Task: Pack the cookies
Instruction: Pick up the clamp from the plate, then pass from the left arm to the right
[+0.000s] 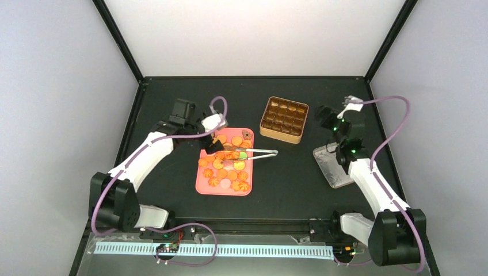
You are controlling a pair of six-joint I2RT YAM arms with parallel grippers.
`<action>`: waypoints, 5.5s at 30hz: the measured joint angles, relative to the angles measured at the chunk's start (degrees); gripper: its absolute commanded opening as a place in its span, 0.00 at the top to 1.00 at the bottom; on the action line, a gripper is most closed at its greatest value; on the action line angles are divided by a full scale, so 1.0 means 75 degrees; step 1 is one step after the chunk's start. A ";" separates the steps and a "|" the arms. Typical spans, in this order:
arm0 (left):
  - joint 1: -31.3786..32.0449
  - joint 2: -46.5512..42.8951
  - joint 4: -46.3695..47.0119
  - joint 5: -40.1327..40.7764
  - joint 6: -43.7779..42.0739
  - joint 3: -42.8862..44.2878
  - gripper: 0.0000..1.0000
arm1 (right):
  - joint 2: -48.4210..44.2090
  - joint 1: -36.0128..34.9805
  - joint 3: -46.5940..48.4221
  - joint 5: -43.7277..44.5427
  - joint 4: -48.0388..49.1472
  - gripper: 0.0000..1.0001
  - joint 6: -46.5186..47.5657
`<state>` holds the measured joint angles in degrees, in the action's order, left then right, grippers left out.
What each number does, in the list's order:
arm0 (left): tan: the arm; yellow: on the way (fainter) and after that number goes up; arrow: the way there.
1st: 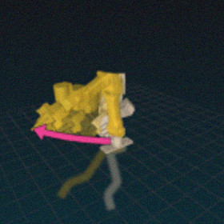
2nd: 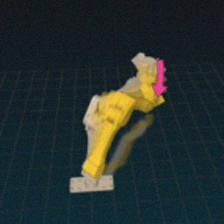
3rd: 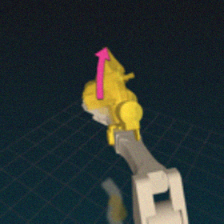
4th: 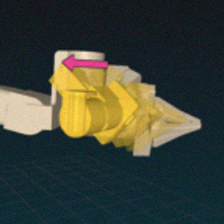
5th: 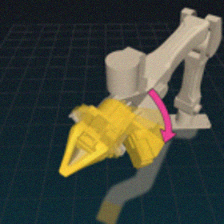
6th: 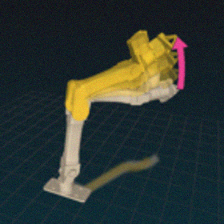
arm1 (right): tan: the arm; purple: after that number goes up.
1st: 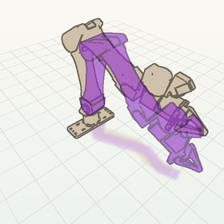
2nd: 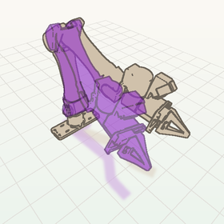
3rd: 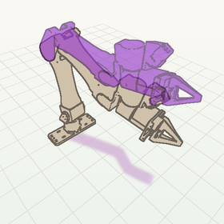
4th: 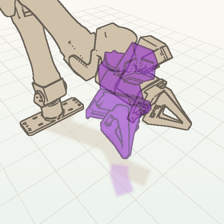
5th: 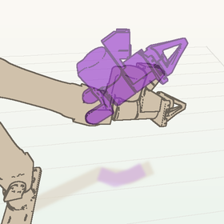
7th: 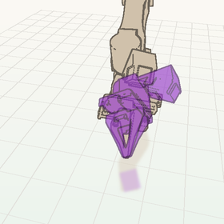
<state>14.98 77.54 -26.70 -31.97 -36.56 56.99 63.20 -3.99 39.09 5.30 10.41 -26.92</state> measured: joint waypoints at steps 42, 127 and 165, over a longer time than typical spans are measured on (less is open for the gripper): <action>0.2416 0.2314 -0.0822 0.2221 -0.0586 0.0114 0.99 | -0.2349 -0.3159 -0.0880 -0.0796 -0.2696 0.15 0.0560; 0.0720 0.0414 0.4368 -0.6362 0.9410 0.0982 0.99 | 0.0408 -0.2774 -0.0530 -0.6531 0.4567 0.00 -0.3284; 0.0723 0.0522 0.0309 -0.5884 0.4870 0.1239 0.99 | 0.2206 -0.2238 0.0822 -0.8282 0.5791 0.61 -0.4730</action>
<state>20.40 81.45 -24.38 -76.09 -0.03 66.28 79.75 -20.78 45.25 -56.82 53.84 -62.39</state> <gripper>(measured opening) 0.017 0.414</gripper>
